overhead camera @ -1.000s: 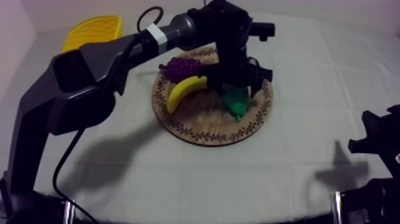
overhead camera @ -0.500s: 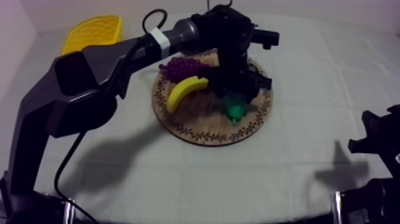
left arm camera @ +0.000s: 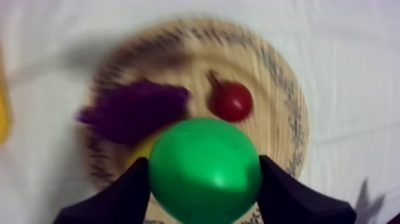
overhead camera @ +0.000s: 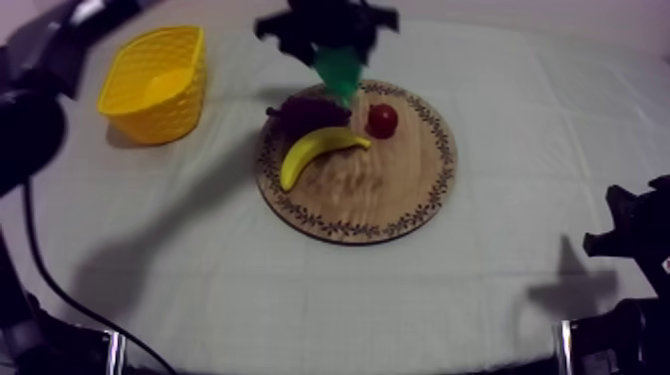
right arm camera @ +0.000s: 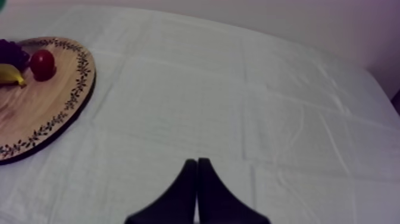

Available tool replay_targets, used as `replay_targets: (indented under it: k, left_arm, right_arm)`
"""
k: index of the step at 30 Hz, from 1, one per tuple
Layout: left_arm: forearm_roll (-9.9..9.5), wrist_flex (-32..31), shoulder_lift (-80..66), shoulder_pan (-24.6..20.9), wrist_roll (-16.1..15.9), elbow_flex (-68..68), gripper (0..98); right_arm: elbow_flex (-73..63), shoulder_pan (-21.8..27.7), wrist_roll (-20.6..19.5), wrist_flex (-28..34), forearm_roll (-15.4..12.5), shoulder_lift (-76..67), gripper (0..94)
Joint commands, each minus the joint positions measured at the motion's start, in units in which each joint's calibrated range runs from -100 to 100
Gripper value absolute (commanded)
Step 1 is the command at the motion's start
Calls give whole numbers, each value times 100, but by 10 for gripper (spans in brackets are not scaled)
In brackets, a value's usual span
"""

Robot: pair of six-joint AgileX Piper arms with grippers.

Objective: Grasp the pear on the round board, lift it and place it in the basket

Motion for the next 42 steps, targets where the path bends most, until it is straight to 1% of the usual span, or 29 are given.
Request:
replay_targets:
  k: [1,6,10,14,18,27,34,42]
  left_arm:
    - [-91,-8,-656,-412,-55,84,534]
    - [-265,-8,-1022,-1080,-238,128,540]
    - [-360,-8,-988,-1535,-361,-3,542]
    - [-415,-8,-755,-1884,-470,-223,543]
    - [-430,-8,-384,-2143,-535,-423,544]
    - [-423,-18,511,-2460,-524,-303,542]
    - [-393,-34,1090,-2527,-529,-115,540]
    - [-329,-55,1580,-2561,-529,-233,550]
  right_arm:
    - [3,-1,0,0,-1,1,3]
    - [3,-1,0,0,-1,1,3]
    - [3,-1,0,0,-1,1,3]
    - [3,-1,0,0,-1,1,3]
    - [3,-1,0,0,-1,1,3]
    - [3,-1,0,0,-1,1,3]
    - [3,-1,0,0,-1,1,3]
    - [3,-1,0,0,-1,1,3]
